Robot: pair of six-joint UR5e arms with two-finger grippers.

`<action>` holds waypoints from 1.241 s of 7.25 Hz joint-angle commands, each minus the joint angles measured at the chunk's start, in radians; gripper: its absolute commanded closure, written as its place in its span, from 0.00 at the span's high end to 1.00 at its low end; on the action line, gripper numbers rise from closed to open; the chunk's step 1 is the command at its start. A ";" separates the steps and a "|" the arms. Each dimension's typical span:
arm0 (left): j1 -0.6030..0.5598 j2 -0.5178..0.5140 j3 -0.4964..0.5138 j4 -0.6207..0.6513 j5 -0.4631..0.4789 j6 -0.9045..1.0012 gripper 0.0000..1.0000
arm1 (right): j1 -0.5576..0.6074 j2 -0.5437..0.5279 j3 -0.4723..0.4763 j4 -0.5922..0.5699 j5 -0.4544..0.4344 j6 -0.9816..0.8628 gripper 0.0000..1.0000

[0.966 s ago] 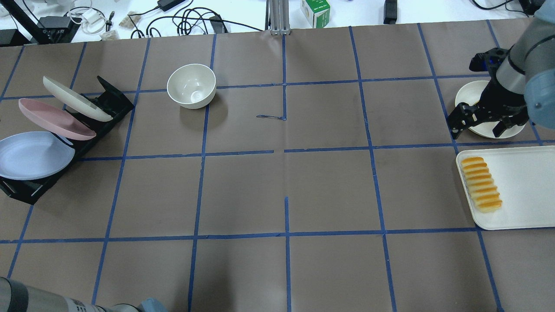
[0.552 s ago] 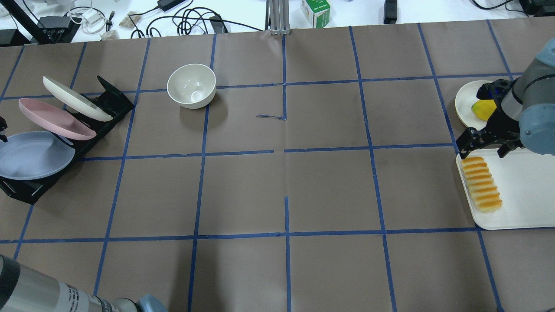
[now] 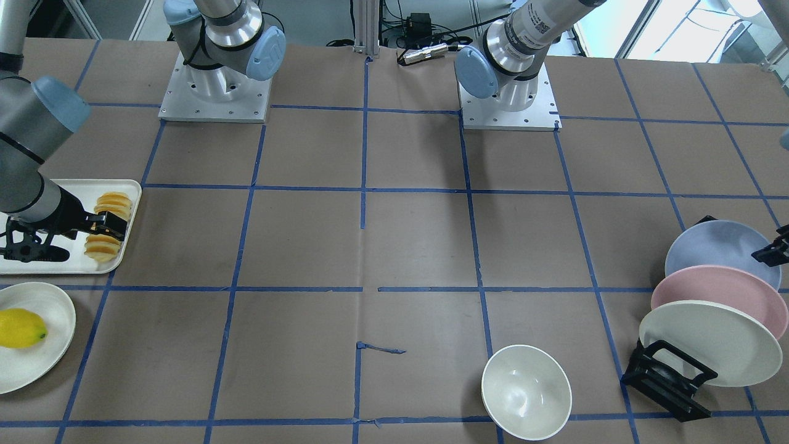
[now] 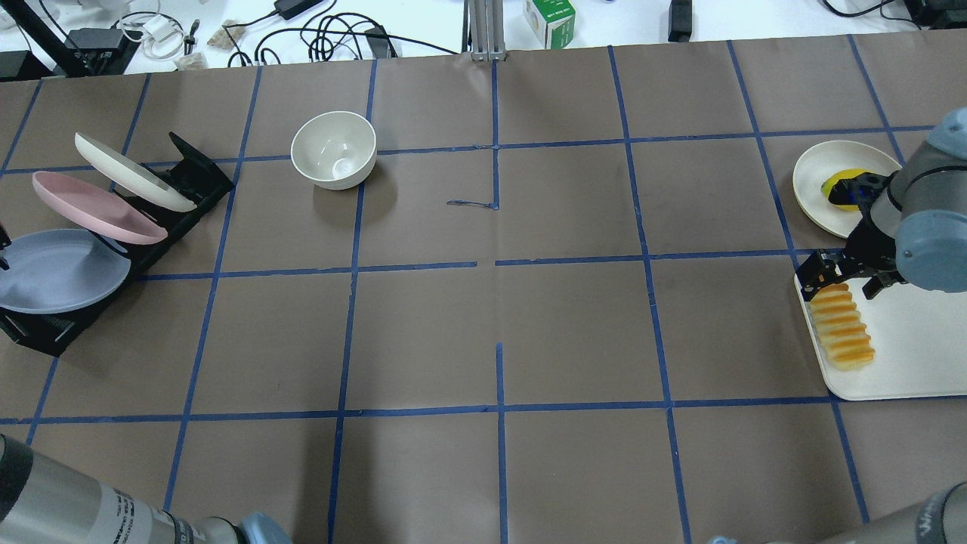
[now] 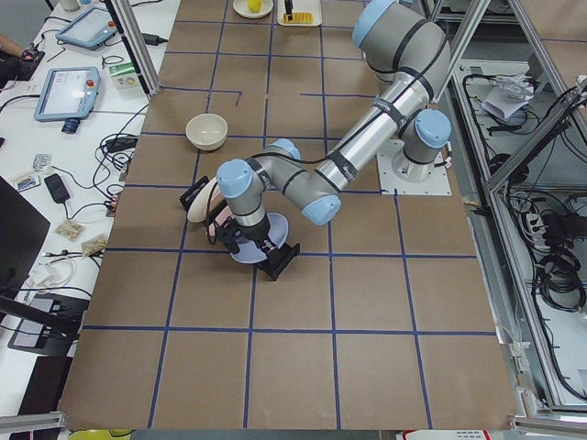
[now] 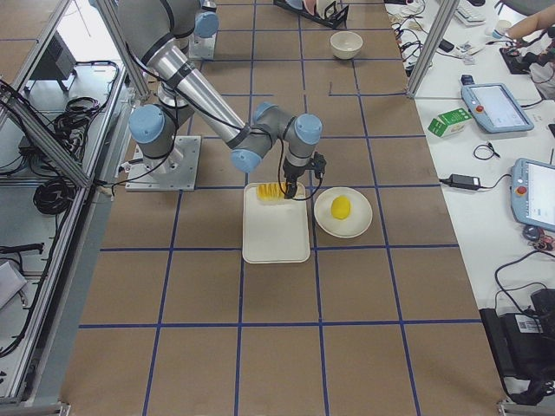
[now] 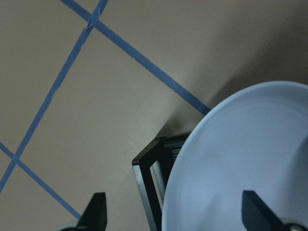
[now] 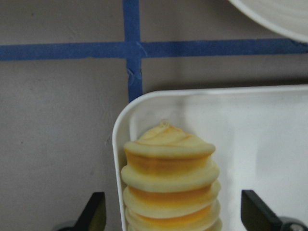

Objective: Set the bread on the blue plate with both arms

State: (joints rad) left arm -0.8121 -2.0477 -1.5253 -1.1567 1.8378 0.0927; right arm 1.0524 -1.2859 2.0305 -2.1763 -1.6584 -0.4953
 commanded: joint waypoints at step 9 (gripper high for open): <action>-0.028 0.121 0.030 -0.578 0.004 0.488 0.00 | 0.038 -0.102 -0.309 0.412 -0.021 0.023 0.00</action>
State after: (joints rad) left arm -0.8252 -1.9468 -1.4823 -1.6450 1.9155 0.5323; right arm 1.0694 -1.3826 1.7995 -1.8329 -1.6849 -0.4804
